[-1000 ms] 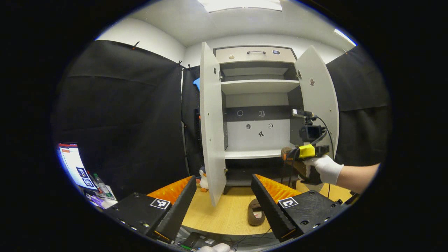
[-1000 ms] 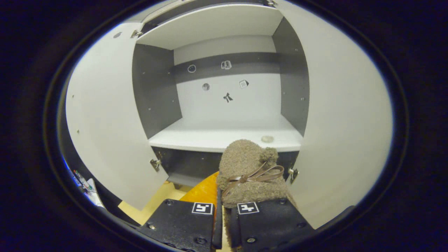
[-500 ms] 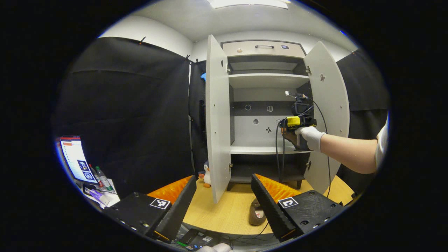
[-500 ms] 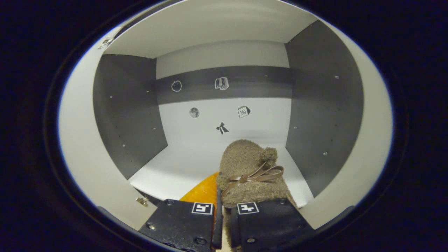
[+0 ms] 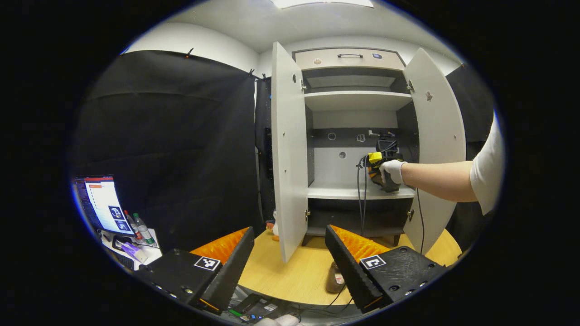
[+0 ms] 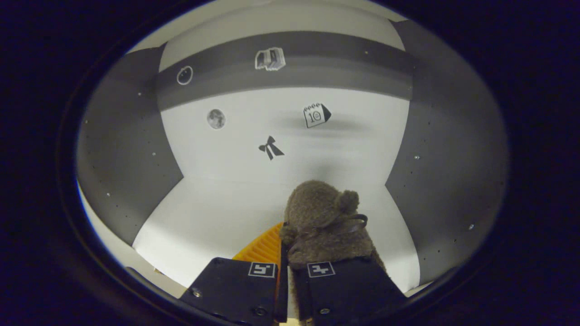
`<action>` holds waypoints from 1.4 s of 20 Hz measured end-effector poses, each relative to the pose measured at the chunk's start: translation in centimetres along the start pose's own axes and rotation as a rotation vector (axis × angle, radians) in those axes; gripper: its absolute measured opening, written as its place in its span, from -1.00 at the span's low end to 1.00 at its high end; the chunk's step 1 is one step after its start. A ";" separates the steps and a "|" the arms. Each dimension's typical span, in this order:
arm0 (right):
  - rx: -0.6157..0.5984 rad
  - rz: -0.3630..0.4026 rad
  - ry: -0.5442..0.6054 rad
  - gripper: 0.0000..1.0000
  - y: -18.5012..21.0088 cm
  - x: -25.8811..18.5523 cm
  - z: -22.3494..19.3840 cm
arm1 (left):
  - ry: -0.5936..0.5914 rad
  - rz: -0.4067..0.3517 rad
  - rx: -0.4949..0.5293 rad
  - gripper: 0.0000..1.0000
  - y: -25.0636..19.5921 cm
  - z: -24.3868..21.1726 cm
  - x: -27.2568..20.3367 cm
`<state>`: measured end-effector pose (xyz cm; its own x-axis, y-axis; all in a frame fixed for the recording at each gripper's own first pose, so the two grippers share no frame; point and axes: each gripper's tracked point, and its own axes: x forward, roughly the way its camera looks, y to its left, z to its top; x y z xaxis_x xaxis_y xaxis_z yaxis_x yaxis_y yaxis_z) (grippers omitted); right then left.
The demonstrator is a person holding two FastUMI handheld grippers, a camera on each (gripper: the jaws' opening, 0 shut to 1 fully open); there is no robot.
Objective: Grab one shoe with the right hand and put it into the shoe cabinet, grab the other shoe with the left hand and put it into the shoe cabinet; then close the right door with the right hand and the left door with the left hand.
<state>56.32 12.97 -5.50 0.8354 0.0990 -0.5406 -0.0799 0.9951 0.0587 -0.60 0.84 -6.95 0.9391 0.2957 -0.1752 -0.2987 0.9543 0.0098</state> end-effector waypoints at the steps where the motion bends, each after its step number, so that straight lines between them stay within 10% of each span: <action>1: 0.012 -0.007 0.043 -0.78 -0.2 0.7 -0.8 | 0.000 0.007 0.000 0.92 0.1 0.0 0.0; 7: 0.015 0.020 0.065 -0.26 0.1 -0.8 -0.6 | -0.020 0.013 -0.015 0.92 0.5 0.6 0.2; 8: 0.011 0.028 0.060 0.22 0.3 -1.5 -0.5 | -0.022 0.007 -0.015 0.92 0.6 0.7 0.2; 10: 0.003 0.039 0.022 0.55 0.5 -3.1 -0.1 | -0.026 -0.007 -0.011 0.92 0.4 0.7 0.4; 22: -0.052 0.097 -0.416 0.83 -0.2 -25.0 0.9 | -0.068 -0.097 -0.002 0.92 1.5 1.7 -0.3; 28: -0.042 0.107 -0.543 1.00 -2.1 -35.3 -5.3 | -0.089 -0.174 0.029 0.92 1.2 2.3 -0.2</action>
<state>24.16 7.39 9.00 0.9809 0.1933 -0.0224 -0.1920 0.9801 0.0503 -0.79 2.00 -4.66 0.9878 0.1279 -0.0891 -0.1270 0.9918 0.0155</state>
